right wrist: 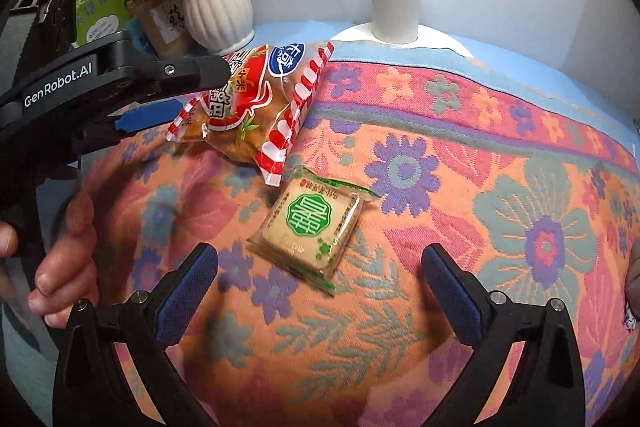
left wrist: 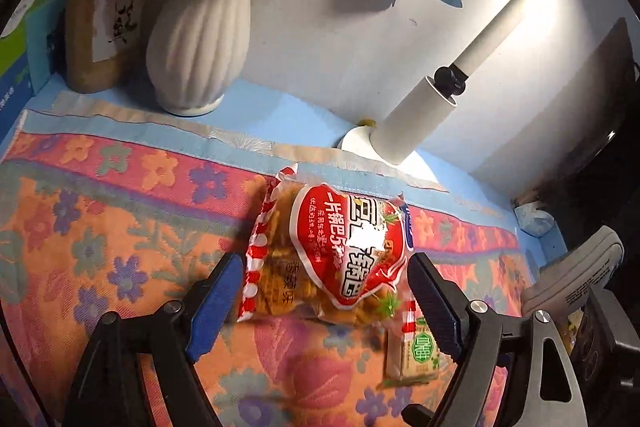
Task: Organize snacks
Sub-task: 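Grasp the red-white striped bag with the left tool while the right tool grasps the green-printed biscuit packet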
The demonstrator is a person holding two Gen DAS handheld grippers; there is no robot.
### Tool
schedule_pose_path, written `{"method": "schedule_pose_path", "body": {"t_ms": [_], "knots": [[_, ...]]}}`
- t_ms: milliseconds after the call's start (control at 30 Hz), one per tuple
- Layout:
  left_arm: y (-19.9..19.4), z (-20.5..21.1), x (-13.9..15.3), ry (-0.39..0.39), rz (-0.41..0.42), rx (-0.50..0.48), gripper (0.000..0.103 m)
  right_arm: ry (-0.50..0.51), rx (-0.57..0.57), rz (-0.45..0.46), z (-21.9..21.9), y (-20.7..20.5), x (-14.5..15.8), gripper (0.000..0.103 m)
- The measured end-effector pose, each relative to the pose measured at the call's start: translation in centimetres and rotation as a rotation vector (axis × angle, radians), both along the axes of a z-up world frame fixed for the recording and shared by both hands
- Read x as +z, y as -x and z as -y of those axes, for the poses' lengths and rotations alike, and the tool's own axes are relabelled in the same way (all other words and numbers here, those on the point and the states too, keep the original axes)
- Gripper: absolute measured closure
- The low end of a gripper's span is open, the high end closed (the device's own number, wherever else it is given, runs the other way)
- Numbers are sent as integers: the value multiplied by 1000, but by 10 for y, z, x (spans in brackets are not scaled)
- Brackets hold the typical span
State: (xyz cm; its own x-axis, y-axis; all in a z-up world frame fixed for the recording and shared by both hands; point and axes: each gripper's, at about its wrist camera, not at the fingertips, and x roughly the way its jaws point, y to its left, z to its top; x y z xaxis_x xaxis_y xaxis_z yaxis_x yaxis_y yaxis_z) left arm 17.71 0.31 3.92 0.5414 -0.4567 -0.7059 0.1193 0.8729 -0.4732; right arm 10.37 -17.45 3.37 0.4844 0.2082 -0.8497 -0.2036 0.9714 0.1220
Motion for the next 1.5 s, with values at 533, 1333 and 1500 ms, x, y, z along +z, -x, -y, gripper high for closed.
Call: {"method": "schedule_pose_path", "body": {"t_ms": [533,1333,1500], "knots": [[-6,24,10,-50,69,-23,7,101,-44,94,-8,-3,-11,47],[85,63,19,-227,105,-52,50,-85,-135,103,120,110,35,49],[129,67,37,-182,139,-61,50,-93,-151,124,128,140,47,49]]}}
